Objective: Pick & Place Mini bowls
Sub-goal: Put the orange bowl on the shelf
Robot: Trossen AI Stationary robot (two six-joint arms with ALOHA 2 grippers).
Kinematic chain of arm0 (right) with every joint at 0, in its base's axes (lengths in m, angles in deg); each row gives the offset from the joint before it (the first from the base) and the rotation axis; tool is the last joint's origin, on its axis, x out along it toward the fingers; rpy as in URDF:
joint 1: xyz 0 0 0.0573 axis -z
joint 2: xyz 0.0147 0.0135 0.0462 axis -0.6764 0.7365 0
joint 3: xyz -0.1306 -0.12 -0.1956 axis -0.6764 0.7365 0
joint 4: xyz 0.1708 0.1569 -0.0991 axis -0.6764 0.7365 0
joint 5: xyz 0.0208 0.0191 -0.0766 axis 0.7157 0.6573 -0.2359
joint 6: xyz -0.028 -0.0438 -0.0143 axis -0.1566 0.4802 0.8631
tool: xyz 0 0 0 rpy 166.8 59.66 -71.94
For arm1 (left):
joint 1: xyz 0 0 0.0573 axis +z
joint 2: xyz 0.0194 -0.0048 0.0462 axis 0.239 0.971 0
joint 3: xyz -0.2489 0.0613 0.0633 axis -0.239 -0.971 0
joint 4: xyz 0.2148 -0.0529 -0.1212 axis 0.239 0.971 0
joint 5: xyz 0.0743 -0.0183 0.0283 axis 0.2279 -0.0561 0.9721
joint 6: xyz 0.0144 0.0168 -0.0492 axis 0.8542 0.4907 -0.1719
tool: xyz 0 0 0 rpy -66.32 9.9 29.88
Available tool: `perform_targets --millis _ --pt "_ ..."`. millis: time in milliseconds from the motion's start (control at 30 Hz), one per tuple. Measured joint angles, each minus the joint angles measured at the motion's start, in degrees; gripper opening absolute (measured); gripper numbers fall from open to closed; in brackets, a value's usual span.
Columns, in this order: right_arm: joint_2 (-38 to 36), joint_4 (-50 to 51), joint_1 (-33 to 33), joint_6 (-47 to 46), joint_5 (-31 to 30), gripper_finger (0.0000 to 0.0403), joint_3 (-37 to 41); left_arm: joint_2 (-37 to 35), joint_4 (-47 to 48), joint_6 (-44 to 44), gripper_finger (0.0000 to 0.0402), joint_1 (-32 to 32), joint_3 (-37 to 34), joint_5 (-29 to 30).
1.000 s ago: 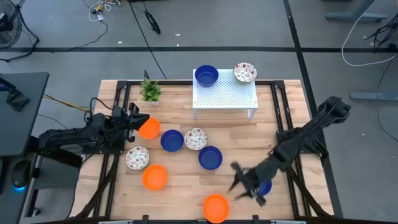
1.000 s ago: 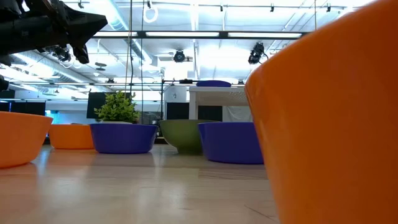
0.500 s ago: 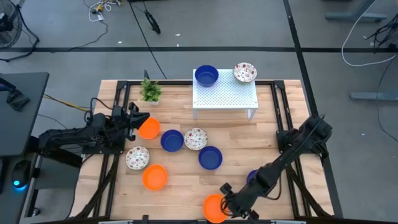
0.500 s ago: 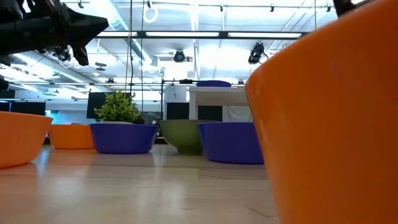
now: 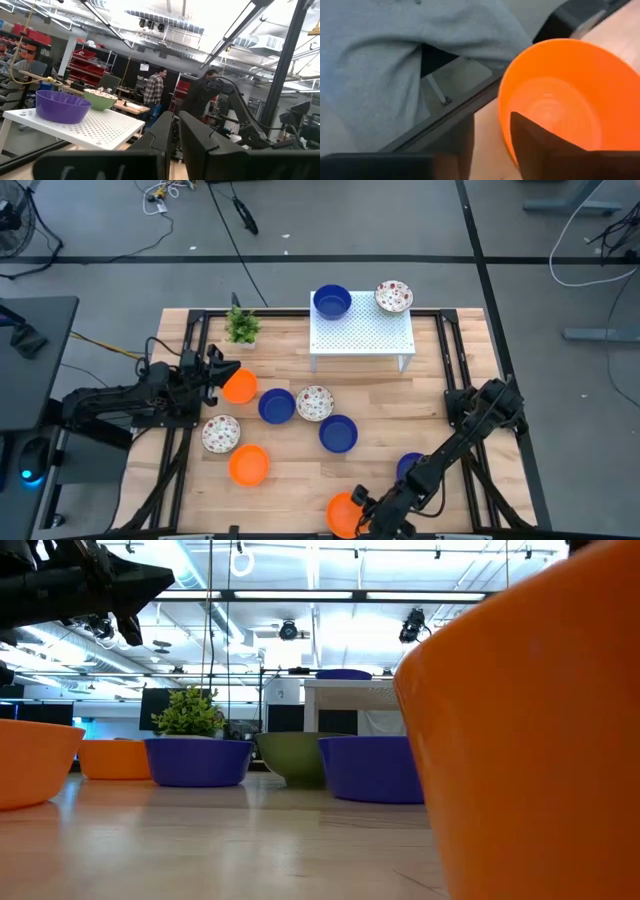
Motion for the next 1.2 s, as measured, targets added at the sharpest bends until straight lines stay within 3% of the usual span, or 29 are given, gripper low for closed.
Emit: perform_targets --millis 267,433,533,700,833,933,1100,1200 --pt "0.0 1.6 0.0 3.7 -1.6 0.0012 0.0 0.0 0.3 -0.5 0.0039 0.0 0.0 -0.6" --pt "-2.4 4.6 0.0 3.8 -1.5 0.0011 0.1 0.0 0.4 -2.0 0.0039 0.0 0.0 -2.0" --pt "-7.9 7.1 0.1 4.5 -1.9 0.0005 0.1 0.0 0.5 -2.0 0.0039 -0.5 0.0 -2.0" --pt "-20.0 10.5 1.7 2.8 -10.9 0.0004 0.1 0.0 0.6 -2.0 0.0039 -2.5 0.0 0.3" --pt "-26.9 20.3 6.6 1.4 -18.8 0.0002 -5.7 0.0 0.7 -1.9 0.0039 -4.1 0.0 2.8" --pt "-28.1 31.3 12.1 1.4 -22.3 0.0002 -12.8 0.0 0.7 -1.9 0.0039 -5.0 0.0 4.0" --pt "-28.3 39.7 25.4 3.2 -22.2 0.0001 -20.2 0.0 0.7 -1.8 0.0039 -5.9 0.0 4.1" --pt "-28.3 42.9 33.6 5.5 -18.4 0.0001 -20.5 0.0 0.7 -1.8 0.0039 -5.9 0.0 4.1"
